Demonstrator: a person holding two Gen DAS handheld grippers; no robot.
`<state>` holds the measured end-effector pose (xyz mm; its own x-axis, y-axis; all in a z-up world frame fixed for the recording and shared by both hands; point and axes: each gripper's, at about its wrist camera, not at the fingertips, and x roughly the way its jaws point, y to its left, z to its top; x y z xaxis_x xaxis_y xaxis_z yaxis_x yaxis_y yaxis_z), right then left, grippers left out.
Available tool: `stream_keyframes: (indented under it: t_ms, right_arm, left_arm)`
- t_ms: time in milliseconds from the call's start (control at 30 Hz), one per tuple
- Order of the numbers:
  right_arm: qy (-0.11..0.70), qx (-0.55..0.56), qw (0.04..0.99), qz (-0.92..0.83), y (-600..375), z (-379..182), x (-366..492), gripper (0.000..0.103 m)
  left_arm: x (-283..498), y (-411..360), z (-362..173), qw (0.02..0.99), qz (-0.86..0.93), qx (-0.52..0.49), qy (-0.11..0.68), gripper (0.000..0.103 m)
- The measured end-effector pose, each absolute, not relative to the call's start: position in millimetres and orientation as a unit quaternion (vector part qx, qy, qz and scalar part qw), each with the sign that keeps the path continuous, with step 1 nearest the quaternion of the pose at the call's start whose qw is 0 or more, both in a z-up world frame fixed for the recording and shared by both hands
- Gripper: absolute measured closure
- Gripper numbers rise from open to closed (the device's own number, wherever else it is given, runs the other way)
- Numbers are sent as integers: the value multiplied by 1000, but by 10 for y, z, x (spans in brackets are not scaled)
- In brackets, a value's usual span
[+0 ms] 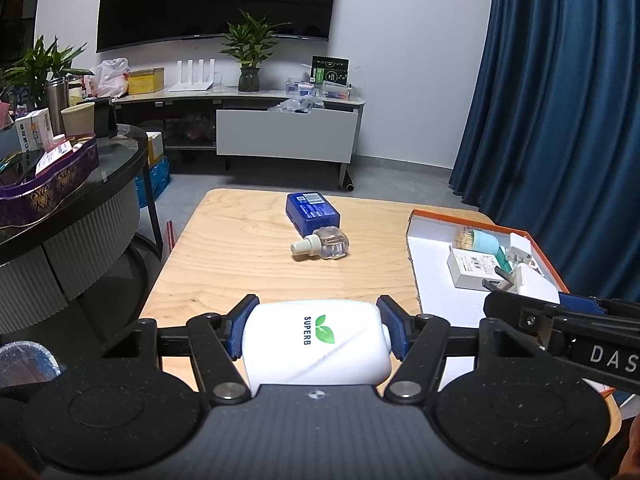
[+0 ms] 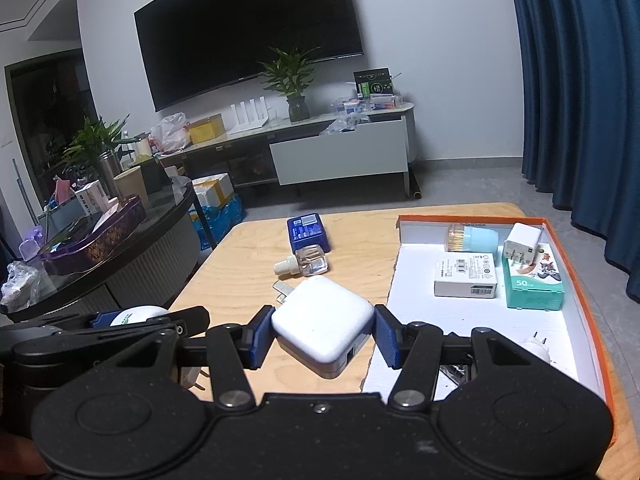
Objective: Organize rigid objects
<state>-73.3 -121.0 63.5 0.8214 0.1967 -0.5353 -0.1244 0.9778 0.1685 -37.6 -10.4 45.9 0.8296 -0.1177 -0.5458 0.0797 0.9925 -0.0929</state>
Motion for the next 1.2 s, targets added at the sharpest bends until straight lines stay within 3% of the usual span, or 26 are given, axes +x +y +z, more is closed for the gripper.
stream_keyframes:
  t_ms: [1200]
  right_arm:
    - [266,78,959,61,-1484,736,-862,39]
  left_arm:
    - [-455,-289,519,957,-75,-23,279,38]
